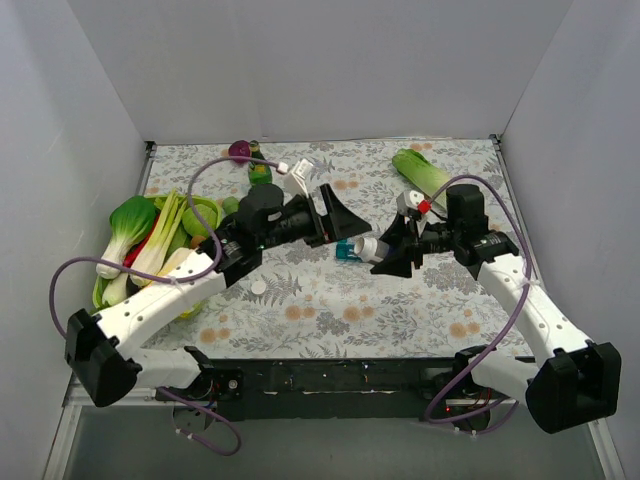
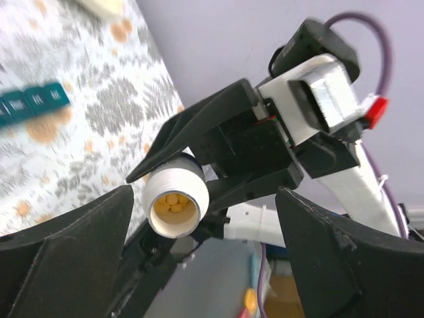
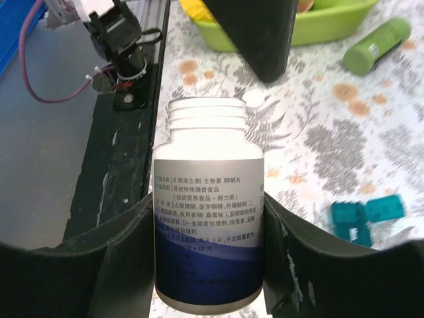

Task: Sort the pills into containers

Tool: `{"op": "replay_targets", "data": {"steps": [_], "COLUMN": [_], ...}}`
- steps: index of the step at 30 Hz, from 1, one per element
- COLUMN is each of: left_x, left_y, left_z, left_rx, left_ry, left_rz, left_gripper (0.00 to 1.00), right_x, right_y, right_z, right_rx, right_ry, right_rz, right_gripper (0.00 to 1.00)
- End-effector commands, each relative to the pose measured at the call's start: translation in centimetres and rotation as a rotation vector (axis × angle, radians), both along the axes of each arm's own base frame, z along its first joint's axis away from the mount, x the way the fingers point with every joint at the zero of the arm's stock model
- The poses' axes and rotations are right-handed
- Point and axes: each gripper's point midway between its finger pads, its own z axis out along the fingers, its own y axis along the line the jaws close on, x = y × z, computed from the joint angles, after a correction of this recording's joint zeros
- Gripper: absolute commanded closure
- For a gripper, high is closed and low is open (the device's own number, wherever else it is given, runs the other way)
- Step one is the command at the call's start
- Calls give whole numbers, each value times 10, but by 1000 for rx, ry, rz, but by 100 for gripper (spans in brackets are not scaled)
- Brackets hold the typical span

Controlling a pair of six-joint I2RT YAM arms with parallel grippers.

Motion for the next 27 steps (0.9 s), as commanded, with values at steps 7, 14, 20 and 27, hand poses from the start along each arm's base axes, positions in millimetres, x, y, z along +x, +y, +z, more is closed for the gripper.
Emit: {"op": "replay_targets", "data": {"steps": [7, 14, 20, 27], "left_x": [11, 0, -4, -4], "left_y": [117, 138, 137, 128], "left_z": [106, 76, 61, 63], "left_rx": [128, 110, 139, 151], "left_ry": [-382, -371, -374, -388], "left_rz": [349, 408, 372, 329], "left_gripper": [3, 3, 3, 4], "right_x": [63, 80, -7, -75], "right_y": [-9, -55, -49, -65], "right_z": [162, 287, 350, 396], "right_rx": [226, 603, 695, 835], "right_ry": [-176, -45, -606, -787], "right_rz": [-196, -369, -399, -307], "right_gripper": [92, 92, 89, 90]}}
